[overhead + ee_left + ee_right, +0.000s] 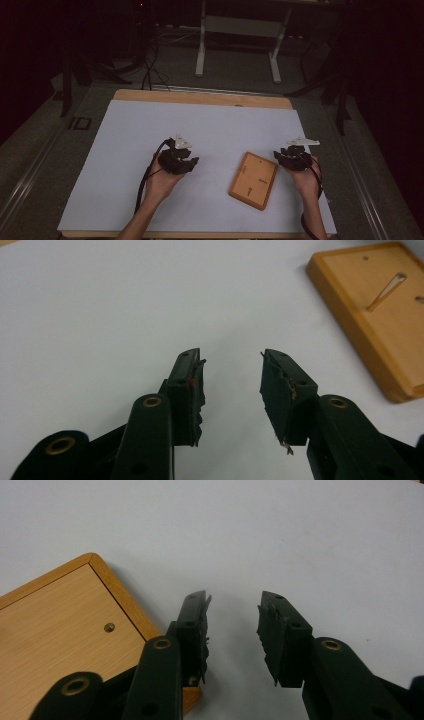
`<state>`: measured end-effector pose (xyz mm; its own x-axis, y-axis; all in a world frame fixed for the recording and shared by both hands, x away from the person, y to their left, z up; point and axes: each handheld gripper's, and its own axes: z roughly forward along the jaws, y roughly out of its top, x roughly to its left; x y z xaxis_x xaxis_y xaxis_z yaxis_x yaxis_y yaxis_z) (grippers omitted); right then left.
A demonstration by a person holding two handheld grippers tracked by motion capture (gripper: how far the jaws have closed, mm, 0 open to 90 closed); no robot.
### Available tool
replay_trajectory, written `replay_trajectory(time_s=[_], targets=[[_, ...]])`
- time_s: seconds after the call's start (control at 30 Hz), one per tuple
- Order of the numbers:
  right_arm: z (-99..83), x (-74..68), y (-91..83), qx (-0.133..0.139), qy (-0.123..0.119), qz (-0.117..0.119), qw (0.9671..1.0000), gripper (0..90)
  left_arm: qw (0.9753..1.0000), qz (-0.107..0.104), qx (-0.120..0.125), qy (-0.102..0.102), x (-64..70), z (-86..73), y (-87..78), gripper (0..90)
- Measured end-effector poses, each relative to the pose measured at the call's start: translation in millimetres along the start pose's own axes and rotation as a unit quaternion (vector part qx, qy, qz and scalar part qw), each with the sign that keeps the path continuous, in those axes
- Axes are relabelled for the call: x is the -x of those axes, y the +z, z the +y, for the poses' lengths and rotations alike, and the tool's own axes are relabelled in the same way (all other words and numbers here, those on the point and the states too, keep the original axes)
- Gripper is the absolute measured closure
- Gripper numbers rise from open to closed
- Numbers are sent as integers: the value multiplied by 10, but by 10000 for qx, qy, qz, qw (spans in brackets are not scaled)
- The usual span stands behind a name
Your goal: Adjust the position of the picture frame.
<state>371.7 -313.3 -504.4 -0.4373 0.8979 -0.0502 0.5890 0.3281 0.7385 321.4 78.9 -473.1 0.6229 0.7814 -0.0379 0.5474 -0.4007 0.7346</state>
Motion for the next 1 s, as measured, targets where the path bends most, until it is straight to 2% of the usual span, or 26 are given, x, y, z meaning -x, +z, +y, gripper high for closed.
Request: replay_trajectory(time_s=[0.27,0.33,0.5,0.8,1.0], targets=[[5,5,-4,-2,-15,42,10000,645,9999,-129,-22,51,115,78,114,599],[5,-2,2,0,-18,33,10000,638,9995,-212,-47,219,164,110,177,591],[0,0,13,-19,-40,43,10000,622,9982,-384,-211,409,245,140,302,591],[0,1,18,-23,-54,47,10000,605,9961,-693,-287,455,360,246,404,586],[3,-9,23,-19,-77,49,10000,597,9948,-824,-352,482,480,304,490,586]])
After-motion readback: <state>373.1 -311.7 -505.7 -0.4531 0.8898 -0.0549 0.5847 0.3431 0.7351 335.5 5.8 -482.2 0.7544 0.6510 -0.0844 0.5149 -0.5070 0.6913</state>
